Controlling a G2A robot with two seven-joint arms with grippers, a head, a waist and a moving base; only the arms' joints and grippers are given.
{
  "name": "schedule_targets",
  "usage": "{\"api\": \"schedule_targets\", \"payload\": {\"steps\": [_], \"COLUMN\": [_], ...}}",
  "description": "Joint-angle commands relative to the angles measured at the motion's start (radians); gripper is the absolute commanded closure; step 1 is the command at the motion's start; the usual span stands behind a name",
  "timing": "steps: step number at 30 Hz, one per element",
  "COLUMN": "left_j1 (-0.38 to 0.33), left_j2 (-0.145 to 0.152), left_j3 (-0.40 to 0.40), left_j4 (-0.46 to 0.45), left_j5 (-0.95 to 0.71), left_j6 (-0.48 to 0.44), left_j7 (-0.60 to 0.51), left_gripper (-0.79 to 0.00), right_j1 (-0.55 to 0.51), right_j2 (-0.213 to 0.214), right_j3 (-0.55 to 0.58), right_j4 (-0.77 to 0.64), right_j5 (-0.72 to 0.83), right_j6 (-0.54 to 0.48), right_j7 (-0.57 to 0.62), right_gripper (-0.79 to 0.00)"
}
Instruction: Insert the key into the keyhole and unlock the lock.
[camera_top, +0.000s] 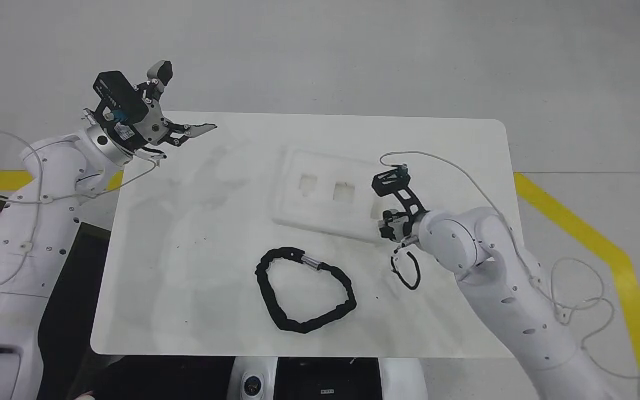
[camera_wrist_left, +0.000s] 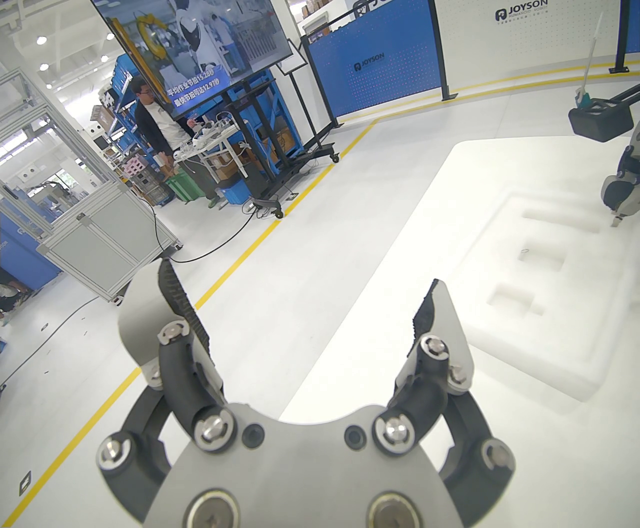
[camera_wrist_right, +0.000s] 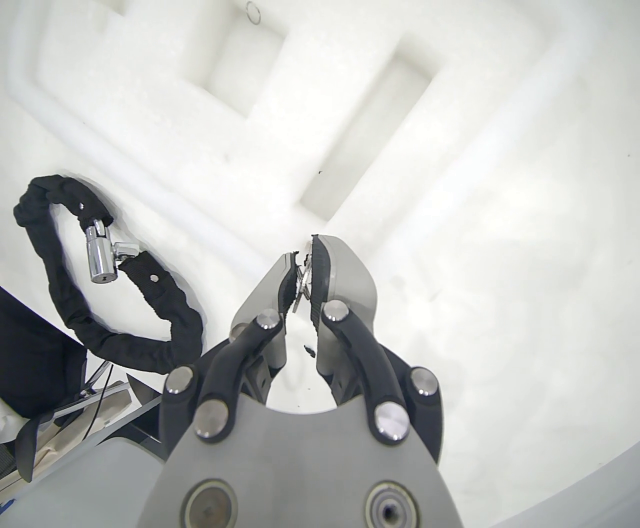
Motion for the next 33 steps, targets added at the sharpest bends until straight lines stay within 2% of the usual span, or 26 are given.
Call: {"api": "schedule_targets", "payload": {"steps": [1,14,21,27,30,33], "left_j1": [0.0,0.0,0.0,0.0,0.0,0.0], "left_j2": [0.0,0.0,0.0,0.0,0.0,0.0], "left_j3": [0.0,0.0,0.0,0.0,0.0,0.0], "left_j4": [0.0,0.0,0.0,0.0,0.0,0.0], "left_j5": [0.0,0.0,0.0,0.0,0.0,0.0], "left_j6": [0.0,0.0,0.0,0.0,0.0,0.0], "left_j7": [0.0,0.0,0.0,0.0,0.0,0.0], "left_gripper": [-0.785,-0.785,-0.785,-0.785,-0.785,-0.785], "right_j1": [0.001,0.007,0.012,0.053,0.07,0.06], "right_j2": [0.0,-0.003,0.0,-0.01,-0.018,-0.02], "right_j3": [-0.001,-0.001,0.002,-0.05,-0.063,-0.035], "right_j4": [-0.003,-0.064,-0.075,-0.067,-0.069,-0.09], "right_j5": [-0.009,-0.086,-0.205,-0.322,-0.338,-0.29], "right_j6": [0.01,0.069,0.101,0.129,0.14,0.142], "right_j7": [0.005,0.061,0.119,0.18,0.197,0.194], "right_gripper": [-0.003,0.0,0.0,0.0,0.0,0.0]}}
